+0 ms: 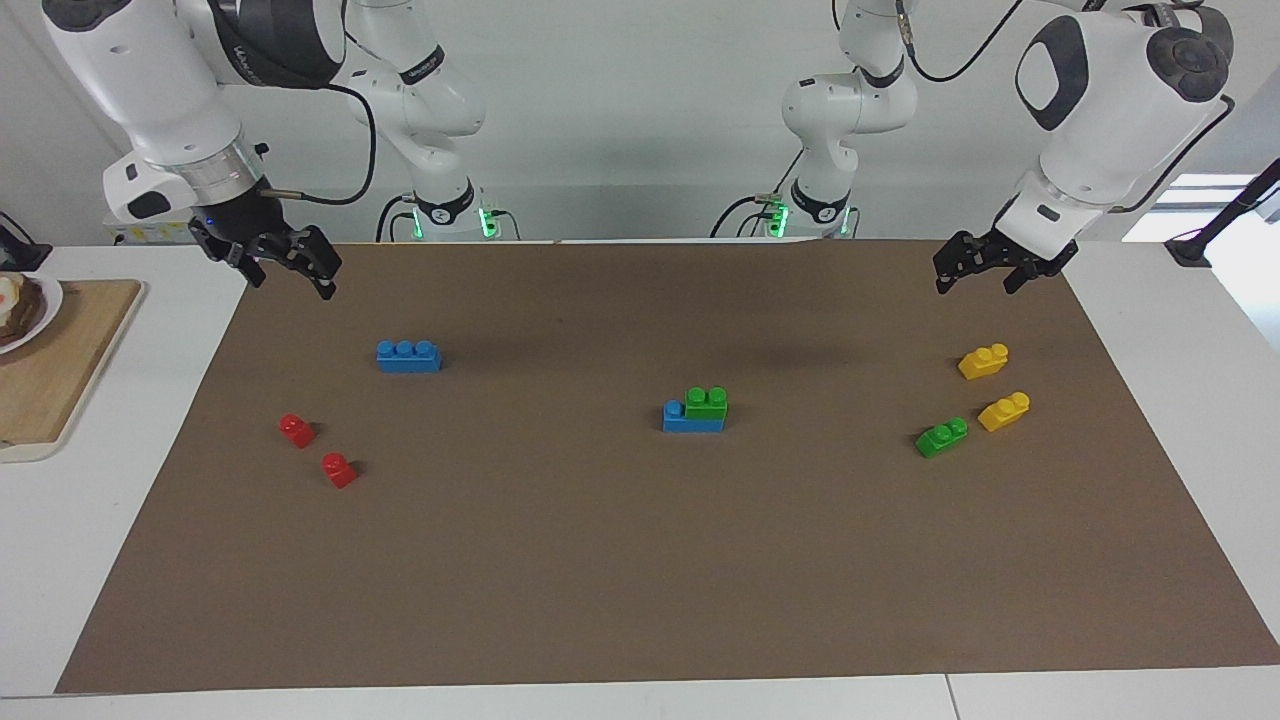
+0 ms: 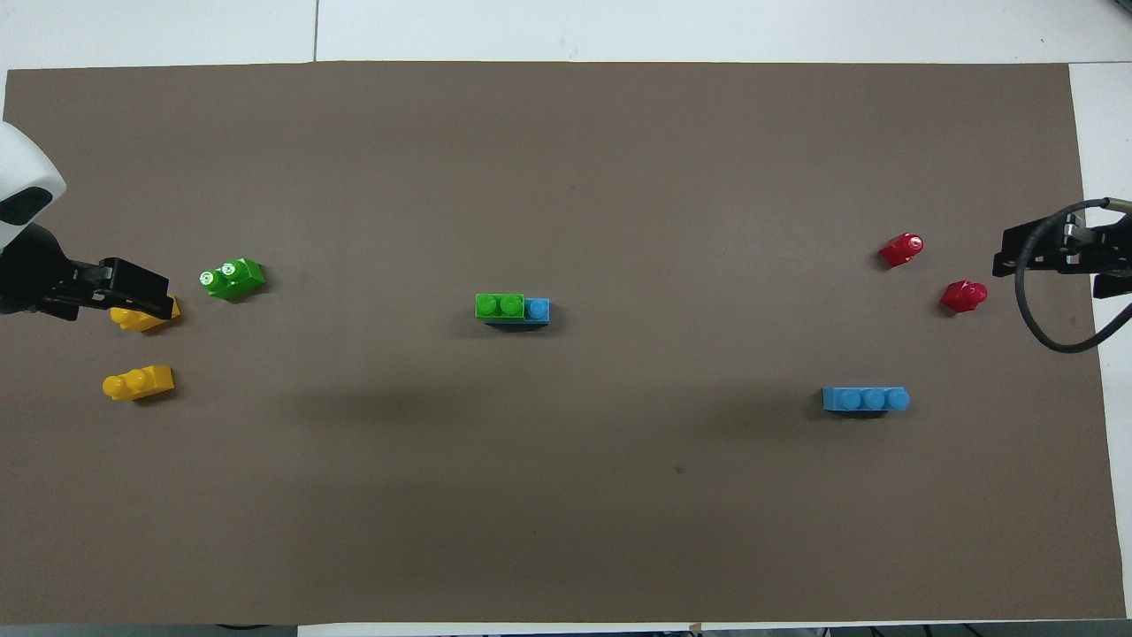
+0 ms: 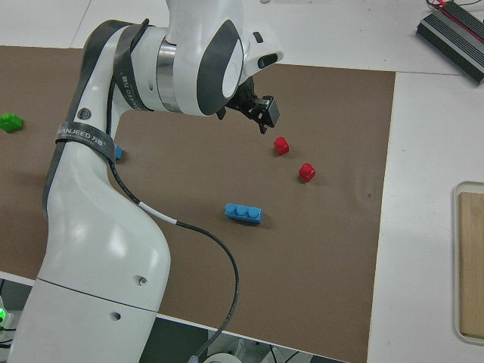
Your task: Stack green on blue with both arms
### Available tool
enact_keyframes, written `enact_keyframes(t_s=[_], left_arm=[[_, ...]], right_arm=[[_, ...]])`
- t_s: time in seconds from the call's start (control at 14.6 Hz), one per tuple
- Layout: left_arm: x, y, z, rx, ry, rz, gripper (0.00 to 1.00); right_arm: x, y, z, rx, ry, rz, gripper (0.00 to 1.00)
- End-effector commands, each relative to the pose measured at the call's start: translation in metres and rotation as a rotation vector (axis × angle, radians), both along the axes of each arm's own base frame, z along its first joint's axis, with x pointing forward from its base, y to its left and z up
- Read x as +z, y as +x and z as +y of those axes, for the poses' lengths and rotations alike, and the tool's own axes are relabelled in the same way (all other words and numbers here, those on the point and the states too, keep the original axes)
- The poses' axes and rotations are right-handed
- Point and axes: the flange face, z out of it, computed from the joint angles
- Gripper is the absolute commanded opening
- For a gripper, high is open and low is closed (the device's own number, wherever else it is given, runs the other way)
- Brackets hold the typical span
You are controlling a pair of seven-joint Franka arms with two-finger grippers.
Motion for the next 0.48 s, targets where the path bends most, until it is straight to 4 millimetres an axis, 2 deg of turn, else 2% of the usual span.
enact_keyframes(t_s=[0.0,0.41], left_arm=[[0.0074,-0.0075,0.0051,-0.001,0.021,-0.007,1.0],[0.0131,-0.01,0.0009,-0.005,0.021,-0.024,1.0]], right_arm=[[0.0024,-0.0078,-0.0015,0.023,-0.021,0.009,1.0],[0.0024,-0.0078,-0.0007,0.025,-0.021,0.009,1.0]])
